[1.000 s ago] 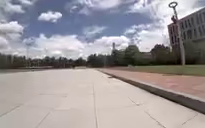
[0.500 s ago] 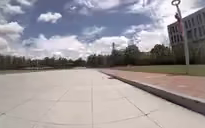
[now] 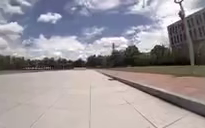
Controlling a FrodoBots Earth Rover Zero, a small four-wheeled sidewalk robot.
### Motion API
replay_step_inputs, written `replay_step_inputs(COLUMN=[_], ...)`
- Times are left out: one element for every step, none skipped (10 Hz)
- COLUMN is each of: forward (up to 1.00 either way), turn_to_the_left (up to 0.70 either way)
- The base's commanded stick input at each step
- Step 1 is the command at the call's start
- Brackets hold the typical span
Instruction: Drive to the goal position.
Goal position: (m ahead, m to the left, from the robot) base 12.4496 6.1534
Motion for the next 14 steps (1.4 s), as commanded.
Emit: replay_step_inputs(forward=[0.7,0.7,0.7,0.7,0.7,0.7,0.7,0.7,0.7,0.7,0.7,0.7,0.7,0.7], turn_to_the_left=[0.35,0.25,0.15,0.12,0.1,0.01,0.07,0.12,0.1,0.1,0.07,0.04,0.02,0.0])
